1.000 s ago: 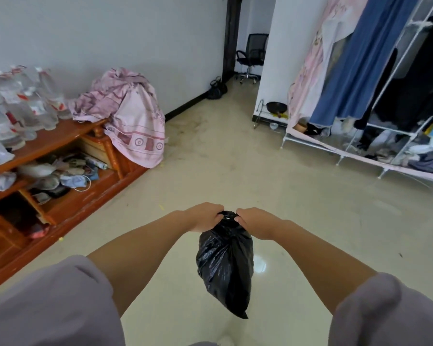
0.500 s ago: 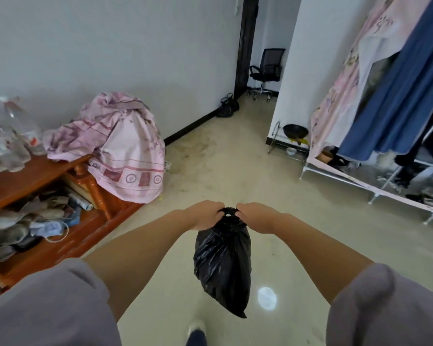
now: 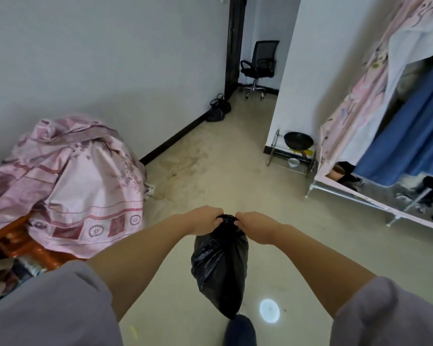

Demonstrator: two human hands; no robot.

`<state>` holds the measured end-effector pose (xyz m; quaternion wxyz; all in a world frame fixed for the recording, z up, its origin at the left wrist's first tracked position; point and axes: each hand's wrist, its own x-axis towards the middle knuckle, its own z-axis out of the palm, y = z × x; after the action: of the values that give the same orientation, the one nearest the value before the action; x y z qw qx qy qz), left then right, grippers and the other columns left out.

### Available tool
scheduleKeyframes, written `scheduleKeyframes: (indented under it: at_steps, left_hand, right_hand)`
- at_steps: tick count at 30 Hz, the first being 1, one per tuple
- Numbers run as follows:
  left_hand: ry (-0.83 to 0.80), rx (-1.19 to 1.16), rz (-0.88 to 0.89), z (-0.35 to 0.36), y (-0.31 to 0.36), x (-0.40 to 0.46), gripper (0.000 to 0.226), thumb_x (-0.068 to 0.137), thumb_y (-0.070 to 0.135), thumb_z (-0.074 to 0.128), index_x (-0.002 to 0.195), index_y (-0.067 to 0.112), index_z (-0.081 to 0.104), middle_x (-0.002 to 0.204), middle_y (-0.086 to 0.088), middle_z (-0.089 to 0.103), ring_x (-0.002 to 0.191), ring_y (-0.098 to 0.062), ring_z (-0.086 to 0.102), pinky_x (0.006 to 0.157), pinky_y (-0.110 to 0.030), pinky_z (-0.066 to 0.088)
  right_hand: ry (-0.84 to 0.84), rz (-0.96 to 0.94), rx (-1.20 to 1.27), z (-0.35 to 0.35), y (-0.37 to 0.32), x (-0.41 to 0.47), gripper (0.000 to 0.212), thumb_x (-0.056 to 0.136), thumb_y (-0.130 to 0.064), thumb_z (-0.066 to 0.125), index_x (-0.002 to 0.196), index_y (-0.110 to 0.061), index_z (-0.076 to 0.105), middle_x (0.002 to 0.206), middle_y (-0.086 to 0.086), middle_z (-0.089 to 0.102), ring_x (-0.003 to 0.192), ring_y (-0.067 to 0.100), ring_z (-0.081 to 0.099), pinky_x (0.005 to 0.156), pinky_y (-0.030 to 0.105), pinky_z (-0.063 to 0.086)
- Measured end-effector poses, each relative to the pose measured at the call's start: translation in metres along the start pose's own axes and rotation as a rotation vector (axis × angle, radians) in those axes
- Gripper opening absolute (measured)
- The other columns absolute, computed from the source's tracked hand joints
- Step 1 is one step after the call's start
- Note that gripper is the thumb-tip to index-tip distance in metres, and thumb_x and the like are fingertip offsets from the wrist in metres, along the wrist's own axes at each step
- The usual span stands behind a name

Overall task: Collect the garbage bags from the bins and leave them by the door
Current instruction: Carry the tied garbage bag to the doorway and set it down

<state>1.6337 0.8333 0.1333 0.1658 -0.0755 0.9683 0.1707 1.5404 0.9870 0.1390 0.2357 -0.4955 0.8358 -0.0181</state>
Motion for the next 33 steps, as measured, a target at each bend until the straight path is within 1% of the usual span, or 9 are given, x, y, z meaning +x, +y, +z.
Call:
scheduleKeyframes:
  at_steps: [6,10,13,16,19,23,27,31,33]
  left_hand:
    - [0.024,-0.048,-0.022,-0.071,-0.041,0.145,0.020,0.102,0.023,0.031,0.088,0.012,0.041,0.087,-0.009,0.049,0.076,-0.025,0.043,0.069,-0.033,0.033]
    - [0.058,-0.073,-0.031,-0.119,-0.060,0.226,0.021,0.102,0.022,0.031,0.087,0.011,0.041,0.087,-0.011,0.049,0.077,-0.025,0.043,0.068,-0.032,0.032]
    - [0.041,-0.086,-0.049,-0.150,-0.082,0.282,0.023,0.102,0.022,0.031,0.093,0.006,0.045,0.098,-0.018,0.056,0.078,-0.024,0.043,0.070,-0.031,0.031]
    - [0.050,-0.107,-0.040,-0.180,-0.110,0.343,0.024,0.102,0.021,0.031,0.100,0.006,0.049,0.100,-0.013,0.057,0.081,-0.022,0.044,0.071,-0.030,0.033]
    - [0.058,-0.091,-0.043,-0.211,-0.146,0.407,0.021,0.102,0.022,0.031,0.093,0.009,0.046,0.098,-0.015,0.057,0.080,-0.022,0.045,0.070,-0.031,0.033]
    - [0.048,-0.063,-0.037,-0.266,-0.195,0.488,0.027,0.102,0.022,0.031,0.101,0.003,0.050,0.105,-0.019,0.059,0.080,-0.023,0.044,0.071,-0.031,0.033]
    - [0.046,-0.037,-0.009,-0.325,-0.240,0.564,0.026,0.101,0.021,0.032,0.098,0.004,0.051,0.107,-0.019,0.060,0.084,-0.027,0.049,0.072,-0.032,0.034]
    - [0.016,-0.055,-0.008,-0.362,-0.278,0.635,0.029,0.101,0.021,0.033,0.104,0.001,0.053,0.107,-0.019,0.060,0.090,-0.030,0.053,0.073,-0.031,0.035]
    - [0.005,-0.061,-0.013,-0.378,-0.298,0.670,0.028,0.102,0.021,0.032,0.103,0.001,0.052,0.106,-0.019,0.060,0.083,-0.027,0.049,0.070,-0.030,0.034]
  right_hand:
    - [-0.009,-0.010,-0.034,-0.080,0.083,0.125,0.025,0.104,-0.027,0.027,0.099,-0.010,0.044,0.100,0.018,0.056,0.083,0.027,0.047,0.072,0.034,0.034]
    - [-0.026,-0.023,-0.042,-0.137,0.131,0.197,0.023,0.104,-0.026,0.028,0.098,-0.011,0.043,0.108,0.021,0.058,0.091,0.031,0.053,0.073,0.034,0.035]
    - [-0.042,-0.017,-0.042,-0.170,0.160,0.252,0.022,0.104,-0.026,0.028,0.098,-0.011,0.043,0.111,0.022,0.058,0.093,0.032,0.053,0.074,0.034,0.035]
    - [-0.037,-0.021,-0.041,-0.200,0.189,0.315,0.026,0.104,-0.026,0.027,0.105,-0.009,0.047,0.113,0.022,0.058,0.100,0.033,0.055,0.074,0.033,0.033]
    - [-0.011,-0.026,-0.064,-0.232,0.215,0.383,0.019,0.104,-0.025,0.028,0.094,-0.013,0.039,0.111,0.022,0.058,0.102,0.033,0.055,0.073,0.031,0.031]
    - [0.018,-0.002,-0.050,-0.278,0.244,0.477,0.020,0.103,-0.026,0.028,0.091,-0.013,0.036,0.109,0.021,0.058,0.099,0.034,0.055,0.073,0.033,0.032]
    - [0.050,0.022,-0.018,-0.328,0.271,0.560,0.021,0.103,-0.027,0.028,0.090,-0.013,0.037,0.099,0.018,0.056,0.084,0.026,0.047,0.072,0.031,0.031]
    - [0.033,0.034,-0.003,-0.363,0.300,0.634,0.021,0.103,-0.026,0.029,0.089,-0.013,0.037,0.100,0.019,0.057,0.087,0.030,0.050,0.071,0.032,0.031]
    - [0.012,0.032,0.007,-0.380,0.317,0.673,0.022,0.103,-0.027,0.029,0.089,-0.012,0.037,0.090,0.015,0.051,0.083,0.025,0.046,0.071,0.032,0.031]
